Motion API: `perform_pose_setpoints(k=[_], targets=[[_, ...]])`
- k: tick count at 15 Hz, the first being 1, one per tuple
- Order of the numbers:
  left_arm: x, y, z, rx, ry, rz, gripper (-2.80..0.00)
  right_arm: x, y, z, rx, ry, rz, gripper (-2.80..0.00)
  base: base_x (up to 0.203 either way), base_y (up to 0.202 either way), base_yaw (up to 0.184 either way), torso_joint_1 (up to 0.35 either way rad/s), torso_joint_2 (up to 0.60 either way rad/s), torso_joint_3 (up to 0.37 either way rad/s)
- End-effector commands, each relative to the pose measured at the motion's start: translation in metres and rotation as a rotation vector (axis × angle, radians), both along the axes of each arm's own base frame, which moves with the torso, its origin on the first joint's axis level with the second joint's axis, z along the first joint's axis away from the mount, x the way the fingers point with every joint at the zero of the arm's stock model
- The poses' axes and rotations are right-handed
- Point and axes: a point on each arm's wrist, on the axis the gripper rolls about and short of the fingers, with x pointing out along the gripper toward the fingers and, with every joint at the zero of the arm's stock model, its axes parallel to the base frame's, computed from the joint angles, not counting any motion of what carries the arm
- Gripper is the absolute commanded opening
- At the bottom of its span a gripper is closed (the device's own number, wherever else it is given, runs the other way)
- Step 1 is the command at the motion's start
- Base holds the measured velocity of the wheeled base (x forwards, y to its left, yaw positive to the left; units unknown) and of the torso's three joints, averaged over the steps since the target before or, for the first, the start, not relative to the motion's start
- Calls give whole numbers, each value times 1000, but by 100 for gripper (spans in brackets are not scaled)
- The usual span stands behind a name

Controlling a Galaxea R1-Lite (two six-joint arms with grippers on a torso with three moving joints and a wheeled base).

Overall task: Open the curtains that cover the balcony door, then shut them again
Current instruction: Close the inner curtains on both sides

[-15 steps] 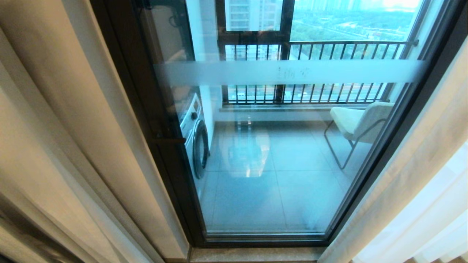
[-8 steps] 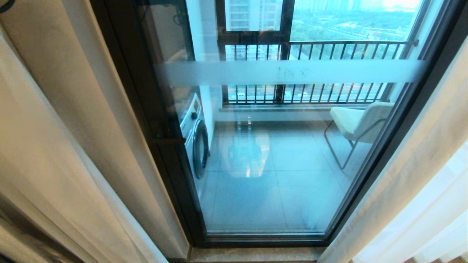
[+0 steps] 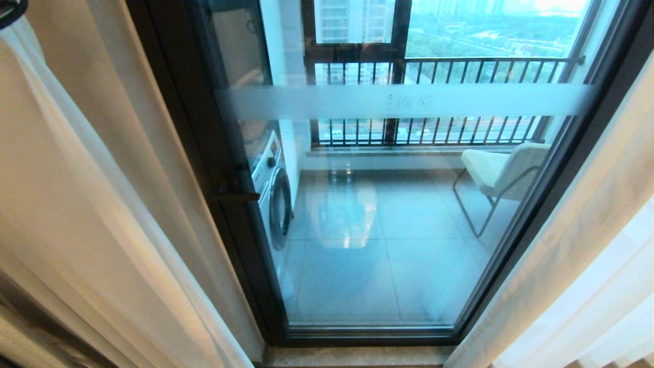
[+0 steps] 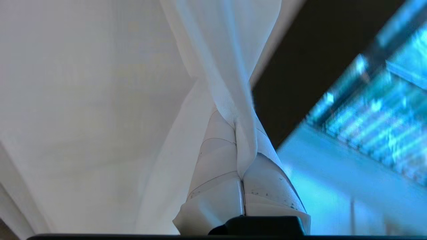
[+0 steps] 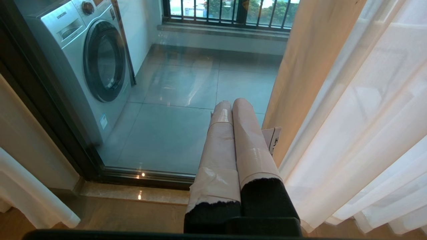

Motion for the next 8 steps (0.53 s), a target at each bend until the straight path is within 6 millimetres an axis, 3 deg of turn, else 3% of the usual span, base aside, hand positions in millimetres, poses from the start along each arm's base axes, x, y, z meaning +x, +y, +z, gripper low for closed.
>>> perform_pose_setpoints(k=[1,4,8], targets=[[-13,-3,-3,71,16,-72,-280,0,0,0,-1,-2,1,-280,0,0,0,0,0,0],[-19,-10,-5,157,-19,-193,-280,0,0,0,-1,-2,1,-280,0,0,0,0,0,0],[-17,-16,-1,171,-80,-219,-280,0,0,0,-1,-2,1,-280,0,0,0,0,0,0]])
